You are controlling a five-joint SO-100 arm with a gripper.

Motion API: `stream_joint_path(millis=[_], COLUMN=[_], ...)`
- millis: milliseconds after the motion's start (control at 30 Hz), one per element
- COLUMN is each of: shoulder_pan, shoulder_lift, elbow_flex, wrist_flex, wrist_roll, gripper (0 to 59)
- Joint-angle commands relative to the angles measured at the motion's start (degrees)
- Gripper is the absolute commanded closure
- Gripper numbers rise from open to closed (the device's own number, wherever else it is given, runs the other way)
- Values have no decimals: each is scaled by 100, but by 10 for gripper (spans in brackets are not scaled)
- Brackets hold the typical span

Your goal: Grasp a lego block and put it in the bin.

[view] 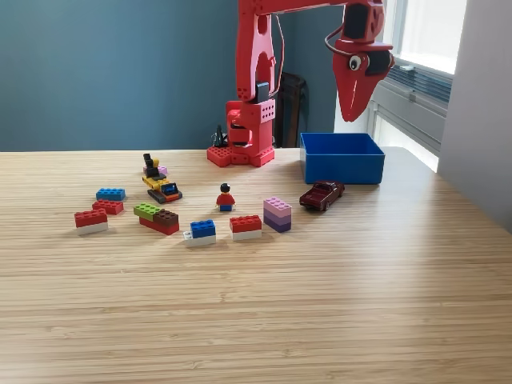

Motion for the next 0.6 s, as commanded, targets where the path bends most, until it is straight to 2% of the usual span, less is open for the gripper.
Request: stream_joint_path(millis=[33, 300, 600], shoulder_pan=[1336, 2900, 3472], shoulder_lift=[123, 132, 123], elbow_flex=[-738, -844, -765], wrist_flex=[105, 105, 88], wrist_roll=[-466, -1292, -1538], gripper=[585, 585, 585])
